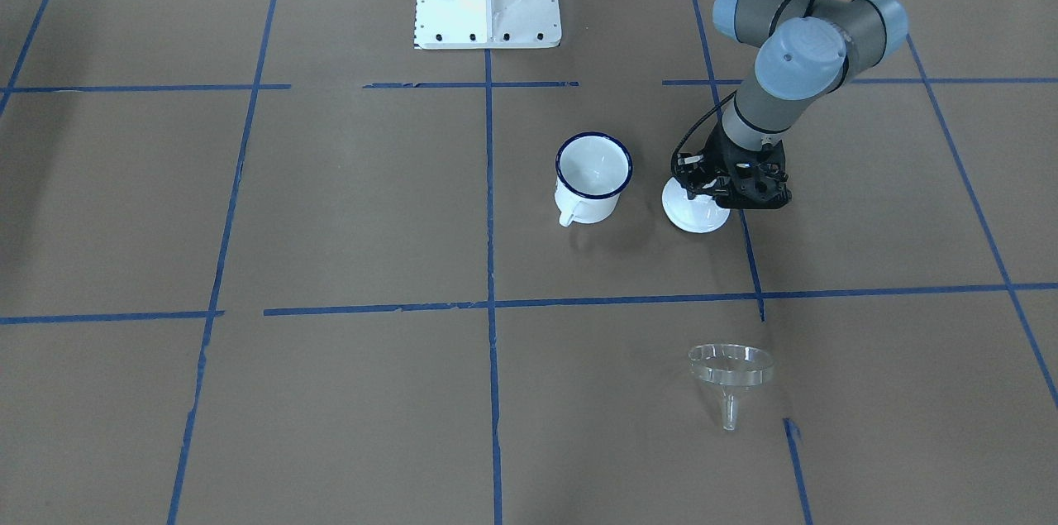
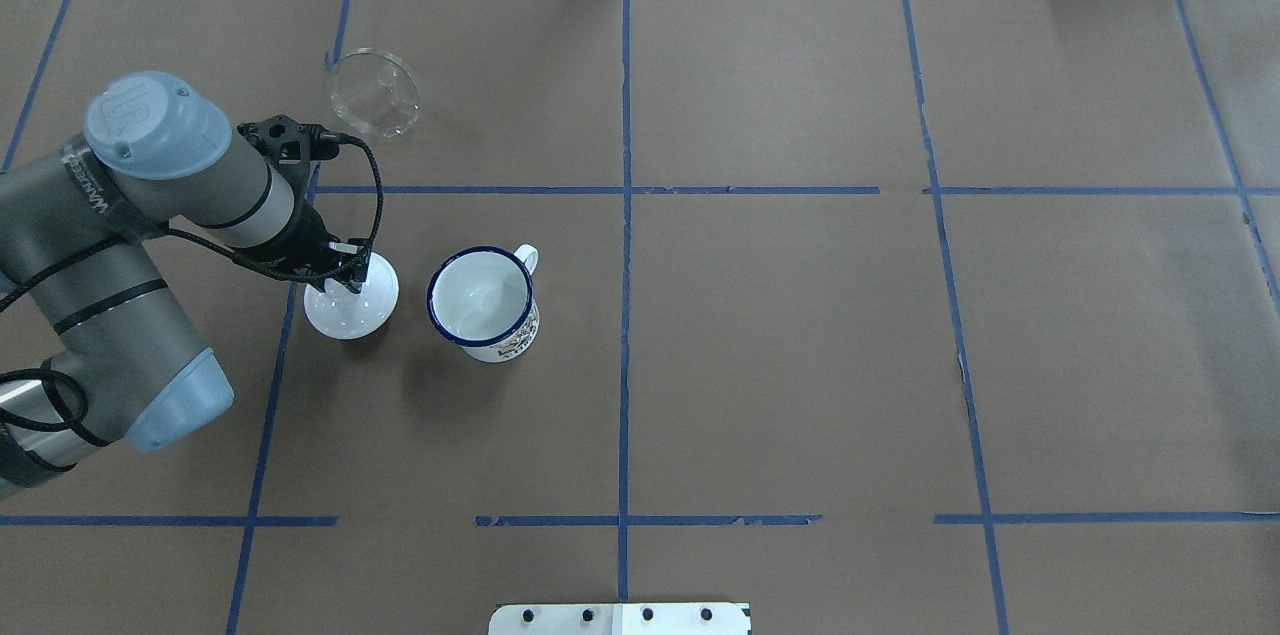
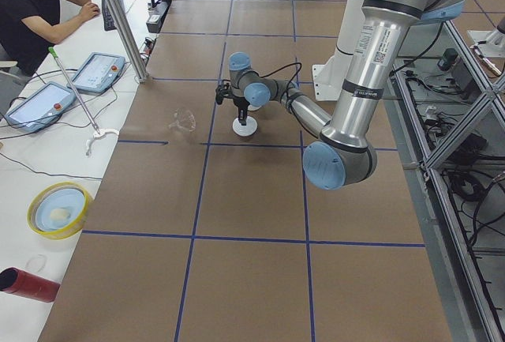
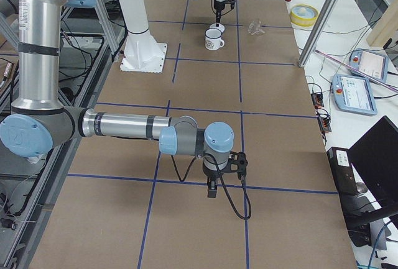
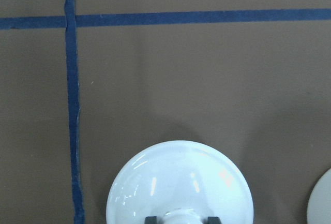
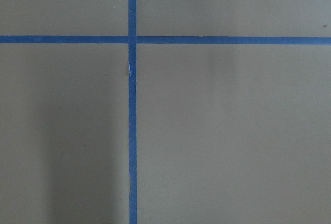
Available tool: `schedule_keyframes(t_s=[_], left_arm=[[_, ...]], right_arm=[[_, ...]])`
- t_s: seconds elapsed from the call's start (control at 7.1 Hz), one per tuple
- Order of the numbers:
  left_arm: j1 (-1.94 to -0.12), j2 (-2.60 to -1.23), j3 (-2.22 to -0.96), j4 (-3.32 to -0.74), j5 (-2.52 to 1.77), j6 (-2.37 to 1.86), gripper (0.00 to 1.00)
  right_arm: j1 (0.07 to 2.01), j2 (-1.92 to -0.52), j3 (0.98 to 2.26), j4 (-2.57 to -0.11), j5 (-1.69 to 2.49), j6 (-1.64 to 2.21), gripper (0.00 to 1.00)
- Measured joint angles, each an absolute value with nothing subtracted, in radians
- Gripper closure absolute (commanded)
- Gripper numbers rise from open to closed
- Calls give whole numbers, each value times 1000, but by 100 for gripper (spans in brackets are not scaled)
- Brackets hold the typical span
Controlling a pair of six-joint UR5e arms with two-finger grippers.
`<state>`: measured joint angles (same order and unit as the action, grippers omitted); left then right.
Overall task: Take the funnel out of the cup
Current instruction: 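Lift the white lid off the table with the left gripper, then carry the white lid over the white mug with the left gripper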
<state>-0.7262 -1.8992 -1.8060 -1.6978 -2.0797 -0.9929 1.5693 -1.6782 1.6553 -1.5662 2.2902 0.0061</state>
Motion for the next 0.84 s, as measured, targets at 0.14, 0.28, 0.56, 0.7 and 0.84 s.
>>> schedule_keyframes(t_s=[0.14,0.28,0.56,0.7,0.84], left_arm=[[-730,-1905,-1871,-1617,-2080,-988,100],[-739,-1910,-1943,-1528,-2080,-983,100],[-772,-2002,-2029,-1321,-2082,-978,100],[-776,-2052,-2040,-1254,-2100,-981,100],[-767,-2085,-2039,-1227,-2132,-1007,100]], right_arm=[[1569,-1678,1655,-1566,2290,6,0],[1569,-1678,1656,-1566,2290,6,0],[1569,-1678,1656,-1566,2290,6,0],[1569,-1678,1656,-1566,2290,6,0],[1569,-1678,1656,-1566,2290,6,0]])
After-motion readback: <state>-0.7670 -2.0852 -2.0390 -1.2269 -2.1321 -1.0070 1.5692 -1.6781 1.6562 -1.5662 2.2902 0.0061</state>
